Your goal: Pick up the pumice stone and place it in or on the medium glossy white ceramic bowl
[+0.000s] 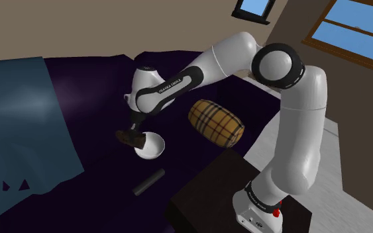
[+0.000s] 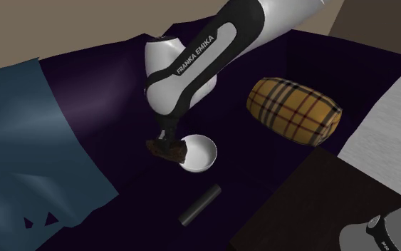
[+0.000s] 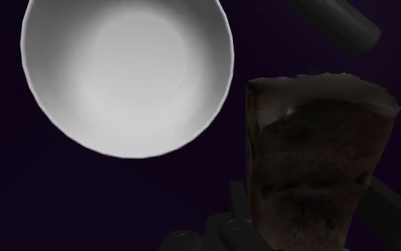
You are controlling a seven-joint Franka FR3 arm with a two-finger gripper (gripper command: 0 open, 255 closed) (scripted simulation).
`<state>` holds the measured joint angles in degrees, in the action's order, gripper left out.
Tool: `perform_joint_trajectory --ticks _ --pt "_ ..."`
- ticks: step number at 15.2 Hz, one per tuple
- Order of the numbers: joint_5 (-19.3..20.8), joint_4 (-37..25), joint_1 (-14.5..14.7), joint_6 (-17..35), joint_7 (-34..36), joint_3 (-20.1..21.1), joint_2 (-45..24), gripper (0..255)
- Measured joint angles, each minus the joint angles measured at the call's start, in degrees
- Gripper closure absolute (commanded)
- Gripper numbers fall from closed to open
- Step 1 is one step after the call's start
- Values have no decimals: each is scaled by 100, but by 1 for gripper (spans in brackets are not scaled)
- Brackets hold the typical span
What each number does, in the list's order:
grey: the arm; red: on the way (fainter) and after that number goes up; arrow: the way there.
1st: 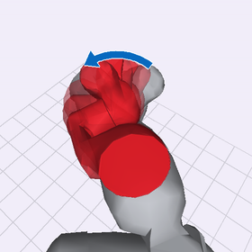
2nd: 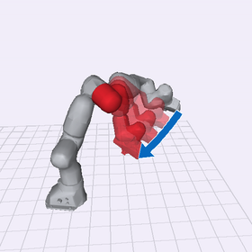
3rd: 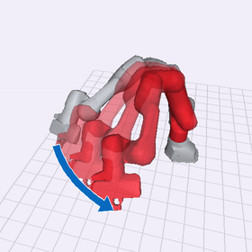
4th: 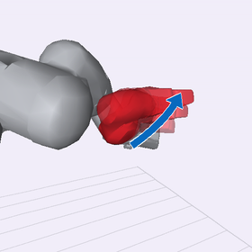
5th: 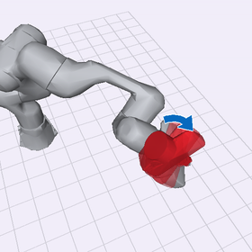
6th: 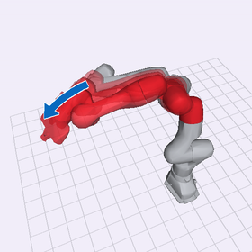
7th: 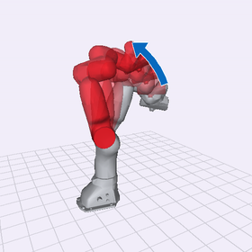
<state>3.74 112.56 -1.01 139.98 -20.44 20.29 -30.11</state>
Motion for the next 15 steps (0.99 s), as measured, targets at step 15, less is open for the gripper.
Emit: perform_joint_trajectory --ticks 15 --pt "-175 802 -1087 405 -1322 -173 277 255"
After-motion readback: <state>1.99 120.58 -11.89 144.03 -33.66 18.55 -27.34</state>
